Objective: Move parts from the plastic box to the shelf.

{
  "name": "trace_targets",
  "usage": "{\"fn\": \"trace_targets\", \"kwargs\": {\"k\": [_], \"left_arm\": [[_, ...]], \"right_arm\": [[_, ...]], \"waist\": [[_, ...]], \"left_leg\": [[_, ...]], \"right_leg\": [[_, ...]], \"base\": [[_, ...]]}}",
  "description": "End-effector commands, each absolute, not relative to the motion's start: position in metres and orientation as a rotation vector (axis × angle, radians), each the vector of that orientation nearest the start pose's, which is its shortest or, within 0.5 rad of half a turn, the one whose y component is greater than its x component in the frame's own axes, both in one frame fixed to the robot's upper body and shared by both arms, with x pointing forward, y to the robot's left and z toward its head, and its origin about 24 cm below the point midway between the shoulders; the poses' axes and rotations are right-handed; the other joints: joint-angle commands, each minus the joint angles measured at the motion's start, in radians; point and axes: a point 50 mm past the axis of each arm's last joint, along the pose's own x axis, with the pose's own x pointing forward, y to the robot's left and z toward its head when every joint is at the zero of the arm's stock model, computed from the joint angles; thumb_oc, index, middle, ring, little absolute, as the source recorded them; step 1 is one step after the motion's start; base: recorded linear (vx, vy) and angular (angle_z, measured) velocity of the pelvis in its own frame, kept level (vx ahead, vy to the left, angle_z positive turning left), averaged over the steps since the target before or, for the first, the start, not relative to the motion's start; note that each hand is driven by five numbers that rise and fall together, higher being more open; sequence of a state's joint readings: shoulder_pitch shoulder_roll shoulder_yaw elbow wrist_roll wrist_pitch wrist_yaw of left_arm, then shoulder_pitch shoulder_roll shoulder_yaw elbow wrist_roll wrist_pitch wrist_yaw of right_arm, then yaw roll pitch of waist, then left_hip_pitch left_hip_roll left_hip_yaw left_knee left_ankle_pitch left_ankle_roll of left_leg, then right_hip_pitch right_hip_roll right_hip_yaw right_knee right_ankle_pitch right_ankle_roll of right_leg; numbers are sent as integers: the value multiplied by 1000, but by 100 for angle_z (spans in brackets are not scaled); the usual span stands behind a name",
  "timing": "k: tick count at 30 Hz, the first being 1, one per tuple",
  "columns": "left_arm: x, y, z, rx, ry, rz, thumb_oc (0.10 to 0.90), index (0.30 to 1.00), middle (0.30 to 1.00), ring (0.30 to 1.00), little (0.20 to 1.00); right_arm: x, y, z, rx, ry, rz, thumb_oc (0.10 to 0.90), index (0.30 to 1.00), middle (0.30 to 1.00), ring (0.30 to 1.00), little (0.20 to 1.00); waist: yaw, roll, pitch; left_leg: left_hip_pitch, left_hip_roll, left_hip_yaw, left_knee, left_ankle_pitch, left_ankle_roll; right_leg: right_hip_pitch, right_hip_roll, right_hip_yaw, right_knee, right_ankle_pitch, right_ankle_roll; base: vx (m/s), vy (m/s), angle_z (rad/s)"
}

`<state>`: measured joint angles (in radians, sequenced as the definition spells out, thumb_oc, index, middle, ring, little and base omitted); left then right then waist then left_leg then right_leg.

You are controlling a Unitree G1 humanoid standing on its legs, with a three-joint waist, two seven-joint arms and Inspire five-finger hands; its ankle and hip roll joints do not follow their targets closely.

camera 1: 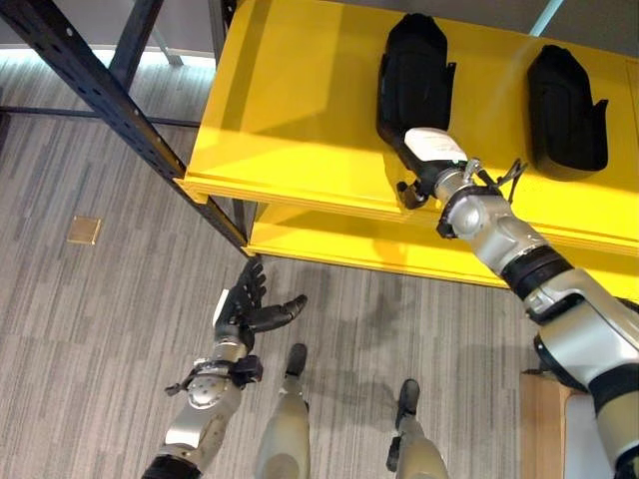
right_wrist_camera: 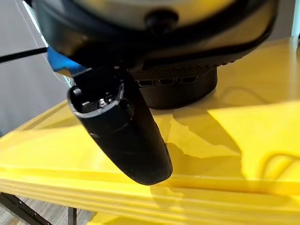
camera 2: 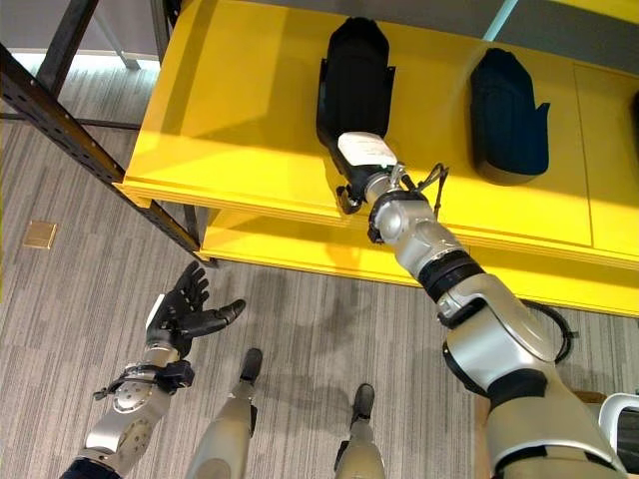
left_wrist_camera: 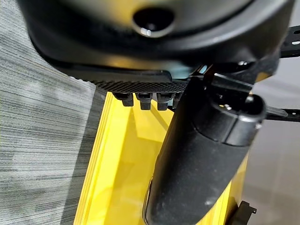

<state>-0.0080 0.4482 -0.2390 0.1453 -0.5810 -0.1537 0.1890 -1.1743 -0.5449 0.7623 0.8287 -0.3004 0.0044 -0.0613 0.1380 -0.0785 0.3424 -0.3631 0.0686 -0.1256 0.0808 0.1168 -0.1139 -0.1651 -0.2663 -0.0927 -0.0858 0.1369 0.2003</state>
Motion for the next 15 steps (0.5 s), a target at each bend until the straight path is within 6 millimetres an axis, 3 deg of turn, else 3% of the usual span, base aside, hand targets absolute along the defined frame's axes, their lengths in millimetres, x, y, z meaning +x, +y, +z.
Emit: {"fn": "trace_targets", "kwargs": {"k": [1,15], "left_arm": [[256,206,62,-101,-113,45,900,1000,1000,1000,1000],[255,210,60,-93,-100,51,900,1000,1000,1000,1000]], "right_arm": [[408,-135,229,-1273,-365,158,900,1000,1000,1000,1000],[405,-137,221,-1209,-350,183,900,1000,1000,1000,1000]], "waist": [[1,-32,-21],[-5,-38,-29]], "left_leg": [[27,-17,51,-4,-51,68],[36,-15,52,2,-56,68]], "right_leg": [[46,-4,-4,64,-27,-22],[53,-2,-1,72,-33,-24]], "base": [[0,0,0],[0,0,0]]}}
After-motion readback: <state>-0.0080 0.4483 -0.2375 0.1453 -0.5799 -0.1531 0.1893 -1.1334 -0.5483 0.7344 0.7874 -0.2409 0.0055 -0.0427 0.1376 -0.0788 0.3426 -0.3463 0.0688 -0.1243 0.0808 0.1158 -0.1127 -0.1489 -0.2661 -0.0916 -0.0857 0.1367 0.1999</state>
